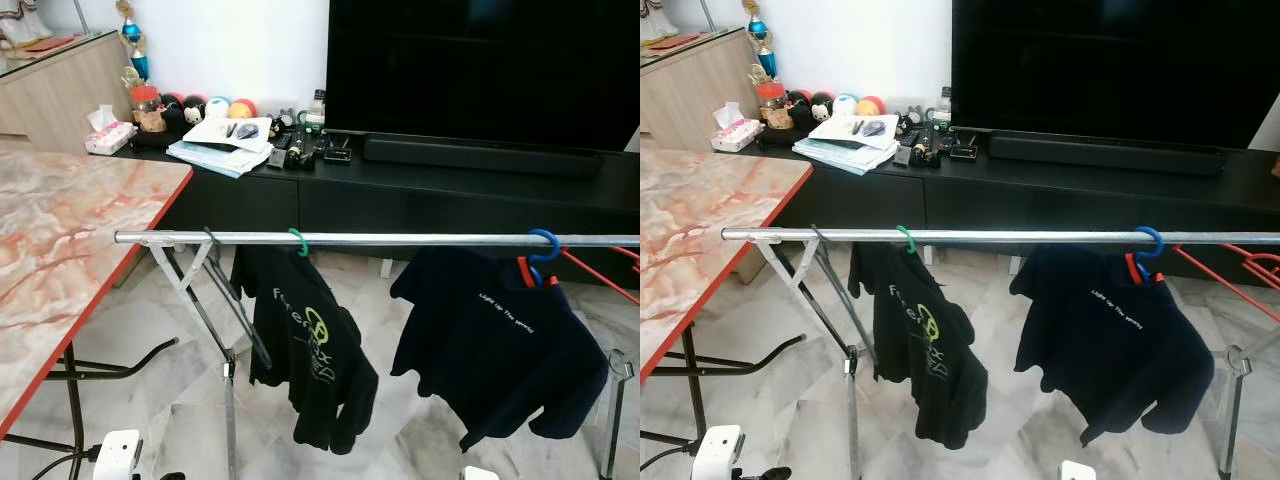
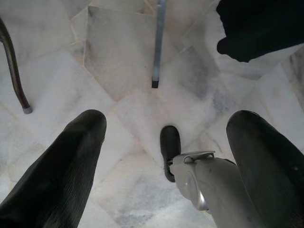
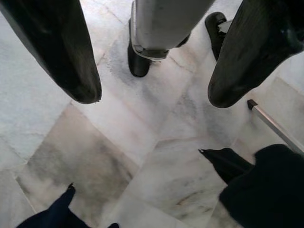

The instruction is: Hang hanger

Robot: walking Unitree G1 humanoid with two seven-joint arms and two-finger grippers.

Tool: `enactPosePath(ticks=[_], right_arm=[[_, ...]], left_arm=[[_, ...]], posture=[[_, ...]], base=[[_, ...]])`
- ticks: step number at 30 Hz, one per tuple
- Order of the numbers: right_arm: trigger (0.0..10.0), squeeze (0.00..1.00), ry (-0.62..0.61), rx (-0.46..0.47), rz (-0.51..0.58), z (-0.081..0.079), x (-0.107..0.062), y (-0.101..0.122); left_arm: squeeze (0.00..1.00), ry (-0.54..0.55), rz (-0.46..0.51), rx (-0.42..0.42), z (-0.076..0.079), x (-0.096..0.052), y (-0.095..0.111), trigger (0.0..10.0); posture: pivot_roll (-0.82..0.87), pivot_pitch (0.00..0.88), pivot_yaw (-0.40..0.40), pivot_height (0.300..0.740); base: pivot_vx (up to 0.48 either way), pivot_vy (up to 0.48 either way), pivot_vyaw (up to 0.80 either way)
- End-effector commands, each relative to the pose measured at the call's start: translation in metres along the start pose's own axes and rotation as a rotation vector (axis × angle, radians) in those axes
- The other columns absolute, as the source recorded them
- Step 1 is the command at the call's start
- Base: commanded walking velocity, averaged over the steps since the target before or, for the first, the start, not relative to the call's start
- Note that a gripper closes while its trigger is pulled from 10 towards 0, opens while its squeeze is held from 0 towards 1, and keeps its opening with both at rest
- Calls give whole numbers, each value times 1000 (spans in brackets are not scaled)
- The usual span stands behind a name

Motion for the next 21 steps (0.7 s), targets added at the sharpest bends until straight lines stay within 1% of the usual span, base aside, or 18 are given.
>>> enactPosePath(ticks=[1, 9, 16, 21], right_arm=[[10000, 0, -3, -4, -21, 2, -2, -8], [10000, 0, -4, 3, -16, 2, -1, -6], [10000, 0, -4, 8, 1, 1, 0, 0], [10000, 0, -4, 9, 17, 2, 0, 5]], left_arm=[[0, 2, -9, 2, -2, -1, -1, 10000], [0, 1, -7, 4, -2, -1, 0, 10000], [0, 2, -2, -1, -1, 0, 2, 10000], [0, 15, -9, -17, -3, 0, 1, 10000]], posture=[[45, 31, 18, 740], [45, 45, 18, 740], [46, 50, 17, 740], [45, 53, 15, 740]], base=[[0, -401, 0], [0, -412, 0], [0, -411, 0], [0, 0, 0]])
Point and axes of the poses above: a point about 5 cm out from each wrist's last joint towards the gripper, its own x axis pointing out of the wrist towards the gripper, its own y axis along the axis of the wrist's last joint, z = x × y, the point moved 6 cm from there along x, pointing out of the wrist towards the gripper, and after that the axes turned 14 degrees about -x, right-handed, at the moved point
